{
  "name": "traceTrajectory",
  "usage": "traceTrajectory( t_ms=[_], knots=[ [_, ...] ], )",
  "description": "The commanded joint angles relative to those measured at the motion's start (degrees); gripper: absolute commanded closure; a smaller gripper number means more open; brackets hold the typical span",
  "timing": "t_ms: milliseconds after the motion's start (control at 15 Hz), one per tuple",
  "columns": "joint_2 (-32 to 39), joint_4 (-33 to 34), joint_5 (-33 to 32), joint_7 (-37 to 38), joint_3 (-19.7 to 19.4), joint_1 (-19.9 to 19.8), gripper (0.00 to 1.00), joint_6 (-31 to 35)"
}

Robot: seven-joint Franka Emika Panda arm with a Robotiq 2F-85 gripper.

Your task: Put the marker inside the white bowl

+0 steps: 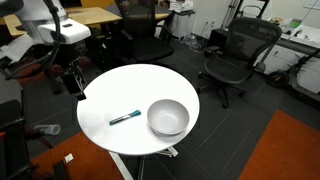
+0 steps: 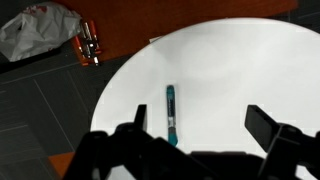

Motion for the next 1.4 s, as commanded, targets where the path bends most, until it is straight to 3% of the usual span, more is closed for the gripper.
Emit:
traceTrajectory(
  t_ms=[0,667,1333],
  knots=[
    [4.2,1.8,-1.9,-0.2,-1.1,-0.6,0.00,3.3],
    [18.4,7.8,-3.5,-1.4,-7.8,0.3,0.00,14.8],
    [27.3,14.2,-3.3,-0.9,-12.3,6.0,0.00,14.6]
  ],
)
